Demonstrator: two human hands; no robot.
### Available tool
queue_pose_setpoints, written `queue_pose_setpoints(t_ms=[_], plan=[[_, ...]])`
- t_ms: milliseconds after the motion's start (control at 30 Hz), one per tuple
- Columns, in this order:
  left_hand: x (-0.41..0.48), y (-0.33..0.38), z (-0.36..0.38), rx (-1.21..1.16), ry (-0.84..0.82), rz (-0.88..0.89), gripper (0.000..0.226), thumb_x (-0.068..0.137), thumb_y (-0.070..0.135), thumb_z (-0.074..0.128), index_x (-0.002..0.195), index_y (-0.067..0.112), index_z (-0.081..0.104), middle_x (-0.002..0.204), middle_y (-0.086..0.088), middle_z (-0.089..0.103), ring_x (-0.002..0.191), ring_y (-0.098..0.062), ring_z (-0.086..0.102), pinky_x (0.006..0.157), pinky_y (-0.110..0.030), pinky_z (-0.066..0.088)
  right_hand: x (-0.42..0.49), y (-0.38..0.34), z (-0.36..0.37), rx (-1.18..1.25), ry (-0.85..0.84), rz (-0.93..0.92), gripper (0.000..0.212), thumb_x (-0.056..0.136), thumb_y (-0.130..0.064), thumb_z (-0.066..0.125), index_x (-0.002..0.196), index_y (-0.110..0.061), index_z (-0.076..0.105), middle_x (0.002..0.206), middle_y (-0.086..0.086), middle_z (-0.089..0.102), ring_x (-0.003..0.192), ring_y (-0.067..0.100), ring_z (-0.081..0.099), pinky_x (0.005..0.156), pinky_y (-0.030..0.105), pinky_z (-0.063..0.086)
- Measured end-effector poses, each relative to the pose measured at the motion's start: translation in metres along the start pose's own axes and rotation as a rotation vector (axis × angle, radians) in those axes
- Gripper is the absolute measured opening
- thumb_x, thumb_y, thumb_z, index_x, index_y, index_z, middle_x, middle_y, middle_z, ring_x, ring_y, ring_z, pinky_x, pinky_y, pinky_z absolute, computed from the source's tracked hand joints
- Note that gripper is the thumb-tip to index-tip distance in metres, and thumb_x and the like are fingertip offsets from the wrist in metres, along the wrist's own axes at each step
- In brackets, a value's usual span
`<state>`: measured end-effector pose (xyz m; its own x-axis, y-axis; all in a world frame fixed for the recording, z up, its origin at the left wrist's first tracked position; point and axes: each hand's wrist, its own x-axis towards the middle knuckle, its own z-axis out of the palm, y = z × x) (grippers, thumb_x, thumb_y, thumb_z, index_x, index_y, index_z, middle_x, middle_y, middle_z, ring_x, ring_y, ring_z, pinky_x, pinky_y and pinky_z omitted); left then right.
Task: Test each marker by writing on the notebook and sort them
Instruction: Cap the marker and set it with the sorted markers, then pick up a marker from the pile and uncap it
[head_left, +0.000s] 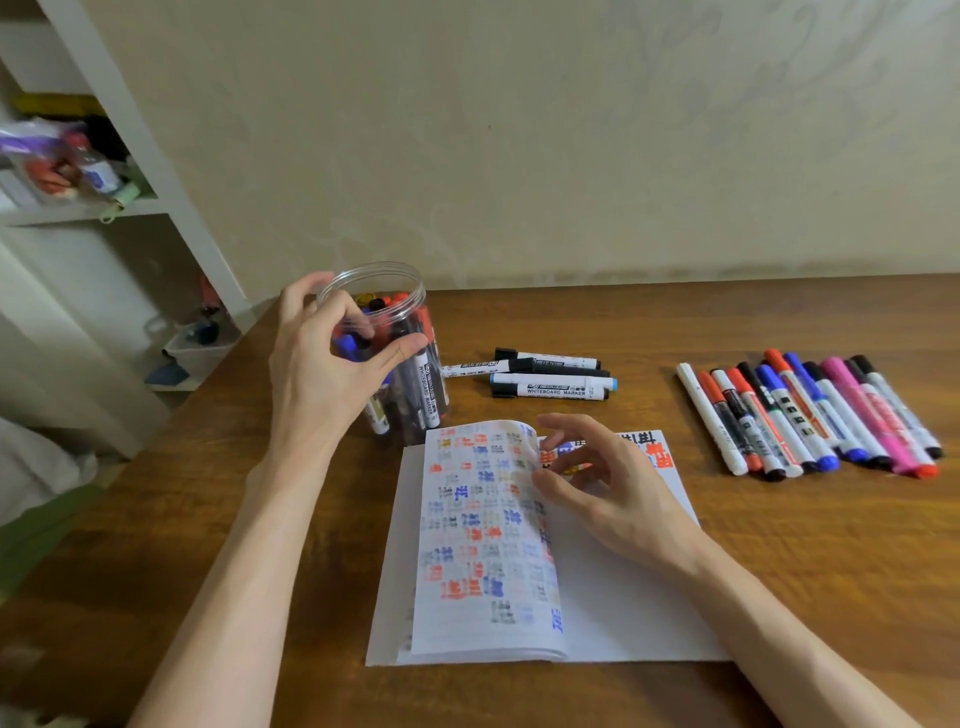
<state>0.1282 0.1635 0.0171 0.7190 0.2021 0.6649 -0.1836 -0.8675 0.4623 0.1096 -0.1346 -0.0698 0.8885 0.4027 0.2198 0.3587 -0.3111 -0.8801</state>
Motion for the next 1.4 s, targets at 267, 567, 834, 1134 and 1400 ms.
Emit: queue_pose_setpoints(t_ms=[267, 567, 834, 1134, 1400], plan=[[-0.01, 0.008, 0.006, -0.041, 0.007, -0.012, 0.059, 0.077, 0.048, 0.082, 0.124, 0.02, 0.061, 0.151, -0.006, 0.043, 0.137, -0.008, 0.038, 0.095, 0.0, 0.031, 0.002, 0.0, -0.001, -0.002, 0.013, -0.005, 0.047, 0.096, -0.028, 0.076, 0.141, -0.029, 0.059, 0.117, -0.013, 0.067, 0.102, 0.005, 0.072, 0.085, 0.031, 0.064], [0.014, 0.032, -0.029, 0.273, -0.265, -0.15, 0.037, 0.076, 0.05, 0.085, 0.096, 0.024, 0.069, 0.158, -0.003, 0.037, 0.138, -0.03, 0.046, 0.101, -0.049, 0.047, 0.003, -0.001, -0.001, 0.042, 0.048, -0.014, 0.044, 0.096, -0.03, 0.076, 0.138, -0.032, 0.062, 0.116, -0.011, 0.068, 0.102, 0.006, 0.073, 0.083, 0.03, 0.064], [-0.01, 0.039, -0.011, 0.025, 0.067, 0.018, 0.059, 0.077, 0.047, 0.083, 0.126, 0.019, 0.065, 0.152, -0.011, 0.042, 0.145, -0.025, 0.037, 0.116, -0.024, 0.032, 0.003, 0.001, -0.004, 0.054, 0.067, -0.013, 0.039, 0.096, -0.026, 0.076, 0.133, -0.032, 0.065, 0.111, -0.011, 0.07, 0.098, 0.007, 0.074, 0.081, 0.028, 0.063], [-0.034, 0.114, 0.068, -0.195, -0.532, -0.078, 0.024, 0.098, 0.026, 0.067, 0.122, 0.03, 0.063, 0.105, 0.015, 0.07, 0.091, 0.001, 0.068, 0.084, -0.028, 0.06, 0.003, 0.005, -0.014, -0.058, 0.181, -0.01, 0.021, 0.092, -0.012, 0.076, 0.108, -0.025, 0.079, 0.104, -0.01, 0.075, 0.088, 0.009, 0.072, 0.075, 0.029, 0.061], [-0.047, 0.088, 0.137, 0.245, -0.562, 0.135, 0.046, 0.094, 0.033, 0.071, 0.138, 0.027, 0.057, 0.138, 0.004, 0.059, 0.13, -0.018, 0.049, 0.109, -0.035, 0.039, 0.004, 0.017, -0.032, -0.091, 0.312, 0.071, 0.019, 0.093, -0.013, 0.073, 0.11, -0.021, 0.077, 0.095, -0.012, 0.074, 0.086, 0.002, 0.072, 0.07, 0.016, 0.055]])
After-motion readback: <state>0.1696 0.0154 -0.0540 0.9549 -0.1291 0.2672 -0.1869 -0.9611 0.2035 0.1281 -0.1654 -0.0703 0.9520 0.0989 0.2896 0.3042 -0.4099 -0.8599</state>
